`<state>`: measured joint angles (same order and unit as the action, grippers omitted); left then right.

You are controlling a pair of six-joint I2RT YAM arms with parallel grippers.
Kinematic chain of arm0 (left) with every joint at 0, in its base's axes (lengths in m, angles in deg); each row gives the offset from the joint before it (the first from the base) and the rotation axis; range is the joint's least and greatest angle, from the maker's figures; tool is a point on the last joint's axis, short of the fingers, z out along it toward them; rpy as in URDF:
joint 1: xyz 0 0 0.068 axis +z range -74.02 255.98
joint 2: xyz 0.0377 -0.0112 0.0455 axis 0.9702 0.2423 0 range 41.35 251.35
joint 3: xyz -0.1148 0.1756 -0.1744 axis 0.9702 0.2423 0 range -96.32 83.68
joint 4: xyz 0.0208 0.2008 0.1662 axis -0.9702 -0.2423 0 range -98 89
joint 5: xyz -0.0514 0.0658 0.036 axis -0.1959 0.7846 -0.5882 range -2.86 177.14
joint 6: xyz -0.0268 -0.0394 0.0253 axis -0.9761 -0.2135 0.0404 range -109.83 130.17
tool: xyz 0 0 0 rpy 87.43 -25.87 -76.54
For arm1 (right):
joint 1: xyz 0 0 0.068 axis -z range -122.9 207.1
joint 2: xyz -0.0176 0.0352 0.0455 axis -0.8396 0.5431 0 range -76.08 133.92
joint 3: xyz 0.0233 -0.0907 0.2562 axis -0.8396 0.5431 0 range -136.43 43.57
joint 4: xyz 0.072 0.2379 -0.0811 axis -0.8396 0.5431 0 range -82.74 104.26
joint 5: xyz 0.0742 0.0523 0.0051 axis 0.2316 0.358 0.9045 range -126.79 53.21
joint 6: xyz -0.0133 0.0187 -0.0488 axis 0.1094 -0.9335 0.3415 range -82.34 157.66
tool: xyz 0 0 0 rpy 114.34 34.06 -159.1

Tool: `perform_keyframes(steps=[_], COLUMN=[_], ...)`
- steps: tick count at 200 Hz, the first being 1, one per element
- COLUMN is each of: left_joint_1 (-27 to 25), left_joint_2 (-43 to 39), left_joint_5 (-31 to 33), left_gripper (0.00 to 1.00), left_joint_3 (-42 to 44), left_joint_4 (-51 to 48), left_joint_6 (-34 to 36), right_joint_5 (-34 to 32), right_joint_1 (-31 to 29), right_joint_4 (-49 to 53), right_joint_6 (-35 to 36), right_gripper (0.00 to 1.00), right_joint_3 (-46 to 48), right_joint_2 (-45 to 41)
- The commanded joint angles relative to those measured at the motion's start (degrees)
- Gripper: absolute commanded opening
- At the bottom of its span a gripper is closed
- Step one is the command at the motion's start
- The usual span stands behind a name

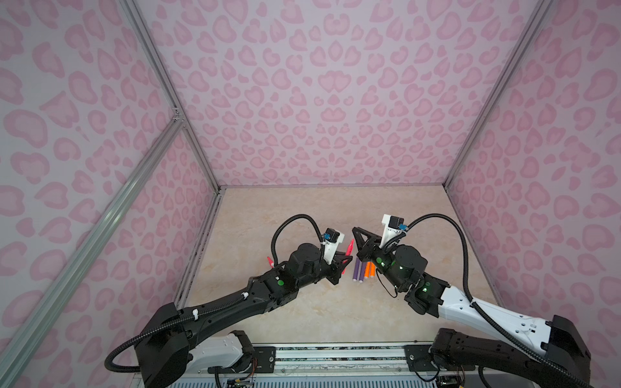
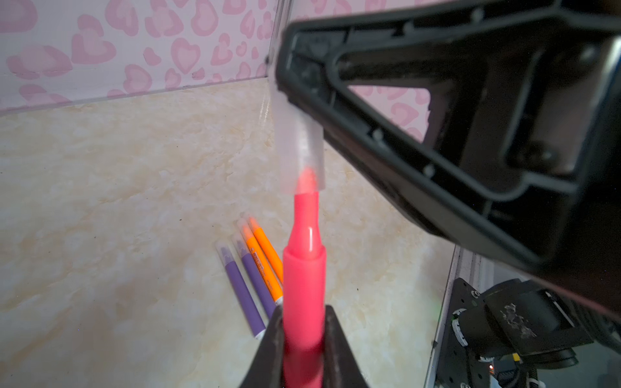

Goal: Insert the pens into the pen caps
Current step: 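Push the clear cap down onto the pink marker tip with the right gripper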

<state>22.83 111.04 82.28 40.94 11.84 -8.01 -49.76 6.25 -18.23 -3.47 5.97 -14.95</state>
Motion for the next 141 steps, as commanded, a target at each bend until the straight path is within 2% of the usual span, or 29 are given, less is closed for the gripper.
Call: perform_keyframes(steps=[1, 91, 141], left_joint_1=[0.1, 0.1, 0.4], left_joint_2=[-0.6, -0.8, -1.0], left_joint_5=[2.6, 9.1, 9.3], left_gripper=[0.03, 0.03, 0.03], left_joint_3=[-0.9, -1.3, -1.2], left_joint_4=[0.6, -1.6, -1.6], left_joint_6=[-0.1, -1.2, -2.2], right_joint_5=[-0.3, -2.7, 0.5], right_joint_1=[-0.7, -5.2, -6.4], right_joint_4=[-0.2, 0.3, -2.0], right_joint_6=[-0.5, -0.7, 0.5], right_gripper=[0.00, 0.00, 0.00], right_joint_3=[-0.3, 1.8, 5.4], right_joint_2=[0.6, 2.2, 1.3])
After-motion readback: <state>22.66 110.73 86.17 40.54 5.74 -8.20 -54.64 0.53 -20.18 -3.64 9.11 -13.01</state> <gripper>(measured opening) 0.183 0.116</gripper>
